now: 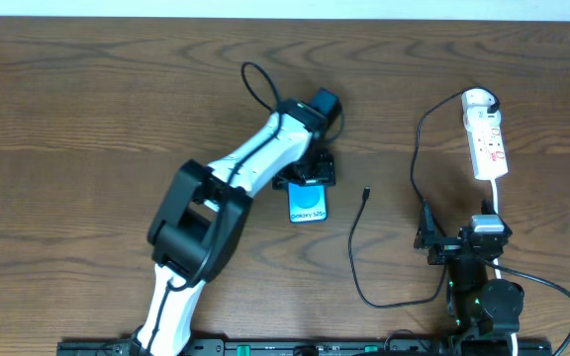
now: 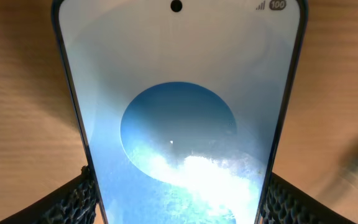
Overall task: Plug charger to phone and switch on socket
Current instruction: 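Lift the phone with the left gripper and raise it upright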
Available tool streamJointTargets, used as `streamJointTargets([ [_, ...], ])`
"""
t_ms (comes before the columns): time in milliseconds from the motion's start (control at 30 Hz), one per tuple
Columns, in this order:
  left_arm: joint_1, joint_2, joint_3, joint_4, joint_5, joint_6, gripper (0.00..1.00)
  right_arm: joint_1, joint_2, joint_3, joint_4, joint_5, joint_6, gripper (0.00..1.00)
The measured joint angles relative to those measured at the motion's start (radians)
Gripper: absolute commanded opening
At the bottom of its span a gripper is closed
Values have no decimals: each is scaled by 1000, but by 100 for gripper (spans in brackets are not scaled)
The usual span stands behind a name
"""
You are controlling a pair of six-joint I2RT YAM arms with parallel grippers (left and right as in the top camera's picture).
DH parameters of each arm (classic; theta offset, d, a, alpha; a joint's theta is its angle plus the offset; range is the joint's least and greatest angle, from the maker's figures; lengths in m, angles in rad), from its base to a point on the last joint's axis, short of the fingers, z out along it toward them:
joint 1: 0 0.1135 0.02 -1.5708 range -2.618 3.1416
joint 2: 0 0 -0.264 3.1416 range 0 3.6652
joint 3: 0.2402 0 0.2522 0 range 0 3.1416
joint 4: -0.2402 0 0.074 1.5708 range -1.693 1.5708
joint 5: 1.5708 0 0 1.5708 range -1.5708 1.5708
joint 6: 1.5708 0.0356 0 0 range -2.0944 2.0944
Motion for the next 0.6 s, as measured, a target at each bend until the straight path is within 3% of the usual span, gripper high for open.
streamJointTargets([
  [367,176,-54,0,24,642,166,76,0,0,0,0,0,0,99],
  [600,296,-54,0,44,1024,200,76,0,0,0,0,0,0,99],
])
